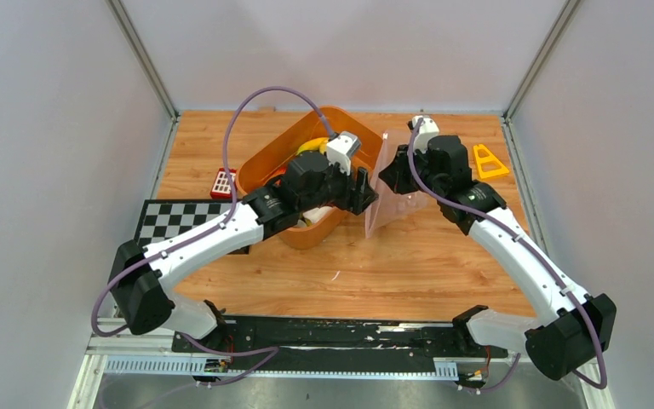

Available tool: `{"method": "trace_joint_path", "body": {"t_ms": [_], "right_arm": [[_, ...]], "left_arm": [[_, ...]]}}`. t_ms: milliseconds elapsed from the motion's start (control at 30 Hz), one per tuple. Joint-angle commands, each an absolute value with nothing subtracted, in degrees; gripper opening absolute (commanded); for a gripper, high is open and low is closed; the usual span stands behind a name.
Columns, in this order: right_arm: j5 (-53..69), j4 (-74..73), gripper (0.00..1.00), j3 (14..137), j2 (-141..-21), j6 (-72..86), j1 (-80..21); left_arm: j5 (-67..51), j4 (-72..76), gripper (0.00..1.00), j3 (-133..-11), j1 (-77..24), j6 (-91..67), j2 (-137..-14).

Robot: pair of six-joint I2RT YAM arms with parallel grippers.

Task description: Place the food in the zip-top bag and seal the zipper

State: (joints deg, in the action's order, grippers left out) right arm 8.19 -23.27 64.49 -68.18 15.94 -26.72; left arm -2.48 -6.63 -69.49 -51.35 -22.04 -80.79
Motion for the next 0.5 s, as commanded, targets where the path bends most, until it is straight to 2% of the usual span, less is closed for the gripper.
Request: {"method": "trace_joint_path", "body": {"t_ms": [0,267,367,467], "right_arm": [[13.2,-21.9,0.00,65.4,-66.4,14.5,-26.5],[16.5,-26.3,0.00,67.8,-64.8,13.1,-26.5],[17.0,-28.4,0.00,67.4,-63.5,12.1,-26.5],[15.8,-29.8,0.00,66.8,-62.5,11.5,-26.5]], "left_arm": [[-0.1,-6.9,0.73,-72.3,-51.3,-20.5,-82.9],[-0.2,-6.3,0.54,-74.7,-51.2,-20.2,-86.8],[-0.2,-6.5,0.40,-75.2,-51.2,-20.0,-87.5],[-0.1,-6.0,0.20,-74.8,-51.2,-20.1,-87.6]]}}
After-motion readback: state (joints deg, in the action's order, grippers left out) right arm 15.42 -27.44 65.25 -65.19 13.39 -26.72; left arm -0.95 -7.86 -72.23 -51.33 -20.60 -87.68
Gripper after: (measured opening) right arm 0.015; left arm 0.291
